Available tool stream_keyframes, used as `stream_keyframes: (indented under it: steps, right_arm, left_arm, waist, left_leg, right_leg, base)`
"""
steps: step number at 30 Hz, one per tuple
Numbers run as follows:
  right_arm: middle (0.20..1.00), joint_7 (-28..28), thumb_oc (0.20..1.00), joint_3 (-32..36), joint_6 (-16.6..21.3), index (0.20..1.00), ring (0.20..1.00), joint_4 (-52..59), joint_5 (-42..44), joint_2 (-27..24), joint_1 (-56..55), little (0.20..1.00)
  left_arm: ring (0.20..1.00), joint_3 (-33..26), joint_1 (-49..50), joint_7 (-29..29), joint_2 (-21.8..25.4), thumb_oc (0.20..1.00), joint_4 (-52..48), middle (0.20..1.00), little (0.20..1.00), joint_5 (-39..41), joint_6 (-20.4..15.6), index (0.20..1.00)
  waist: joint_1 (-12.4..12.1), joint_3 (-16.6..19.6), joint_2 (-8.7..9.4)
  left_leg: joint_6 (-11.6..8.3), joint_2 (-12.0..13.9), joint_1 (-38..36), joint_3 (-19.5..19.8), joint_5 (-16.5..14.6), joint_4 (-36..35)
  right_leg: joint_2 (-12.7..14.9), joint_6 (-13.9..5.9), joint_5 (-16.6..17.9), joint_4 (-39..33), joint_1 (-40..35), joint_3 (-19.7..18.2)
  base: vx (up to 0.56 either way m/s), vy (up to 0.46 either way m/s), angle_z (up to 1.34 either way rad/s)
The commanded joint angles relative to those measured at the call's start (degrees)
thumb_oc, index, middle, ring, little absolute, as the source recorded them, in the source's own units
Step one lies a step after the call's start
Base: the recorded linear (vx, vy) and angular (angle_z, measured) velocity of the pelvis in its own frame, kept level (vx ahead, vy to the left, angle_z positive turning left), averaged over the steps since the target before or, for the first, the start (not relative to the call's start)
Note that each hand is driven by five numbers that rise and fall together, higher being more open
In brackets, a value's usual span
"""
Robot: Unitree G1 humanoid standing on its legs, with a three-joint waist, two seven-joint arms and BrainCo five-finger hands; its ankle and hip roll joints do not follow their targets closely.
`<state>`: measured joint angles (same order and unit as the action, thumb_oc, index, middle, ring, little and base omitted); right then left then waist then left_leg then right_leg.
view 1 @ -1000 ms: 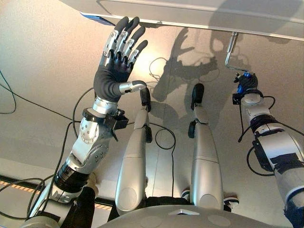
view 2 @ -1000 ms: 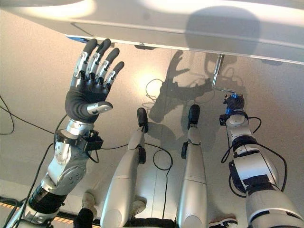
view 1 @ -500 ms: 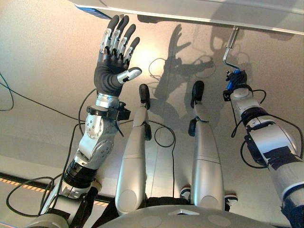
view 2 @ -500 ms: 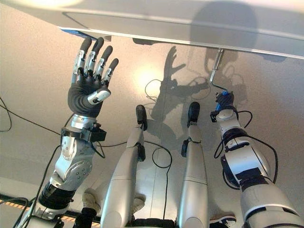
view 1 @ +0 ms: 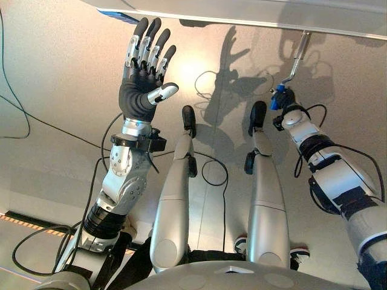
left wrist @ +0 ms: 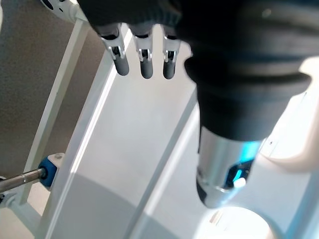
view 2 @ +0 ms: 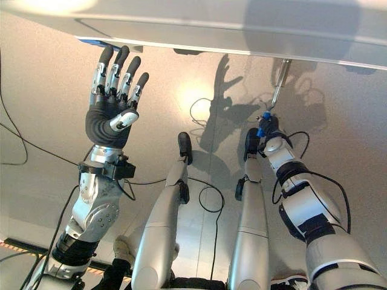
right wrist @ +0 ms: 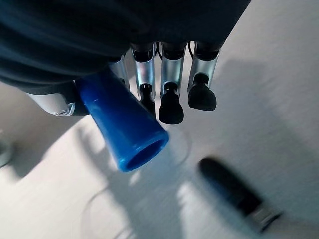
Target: Raise the hospital bed
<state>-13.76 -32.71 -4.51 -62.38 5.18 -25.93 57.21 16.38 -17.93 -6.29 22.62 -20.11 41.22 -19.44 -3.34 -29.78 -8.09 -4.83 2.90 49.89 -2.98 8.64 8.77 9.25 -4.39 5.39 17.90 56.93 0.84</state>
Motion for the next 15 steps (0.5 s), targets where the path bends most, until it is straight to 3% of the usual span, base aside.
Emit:
stream_keyframes:
  steps: [1, 7, 12, 15]
  right_arm:
    - [0.2, 7.6, 0.2, -6.8, 10.0, 0.2, 0.2, 9.0, -3.4, 25.5, 1.2, 0.2]
    - [0.2, 8.1, 0.2, -7.8, 10.9, 0.2, 0.2, 11.9, -3.0, 25.3, 0.7, 0.2]
    - [0.2, 7.4, 0.2, -5.8, 14.1, 0.2, 0.2, 23.3, 5.7, 21.4, -3.0, 0.2]
    - [0.2, 6.4, 0.2, -1.8, 18.0, 0.2, 0.2, 37.9, 13.4, 13.5, -10.1, 0.2]
  left_arm:
    - [1.0, 1.5, 1.9, 0.9, 2.6, 1.0, -5.8, 1.0, 1.0, -2.5, -3.7, 1.0]
    - [1.0, 2.3, 1.9, 1.7, 2.7, 1.0, -5.6, 1.0, 1.0, -2.2, -3.8, 1.0]
    - [1.0, 2.5, 2.8, 2.4, 2.9, 1.0, -5.5, 1.0, 1.0, -2.2, -4.2, 1.0]
    - [1.0, 2.5, 4.2, 2.4, 3.4, 1.0, -4.6, 1.0, 1.0, -3.0, -4.5, 1.0]
  waist:
    - [-1.2, 0.0, -1.59]
    - [-1.1, 0.0, -2.11]
    - [-0.3, 0.0, -1.85]
    - [1.5, 0.0, -0.47]
  left_leg:
    - [2.34, -6.2, 1.5, -0.3, -7.6, 7.1]
    - [2.33, -6.2, 1.4, -0.4, -7.5, 7.1]
    - [2.21, -5.9, 1.1, -0.7, -7.2, 6.8]
    - [2.12, -5.5, 0.1, -1.3, -7.2, 6.5]
  right_leg:
    - [2.7, -6.12, 1.6, -6.2, -4.5, -0.8]
    - [2.5, -6.01, 1.6, -6.1, -4.5, -1.0]
    - [2.4, -6.11, 1.8, -6.2, -4.4, -1.0]
    - [2.1, -6.21, 1.8, -6.3, -4.8, -1.5]
  base:
    - [0.0, 0.0, 0.0]
    - [0.0, -0.003, -0.01]
    - [0.0, -0.002, -0.01]
    - [0.0, -0.004, -0.01]
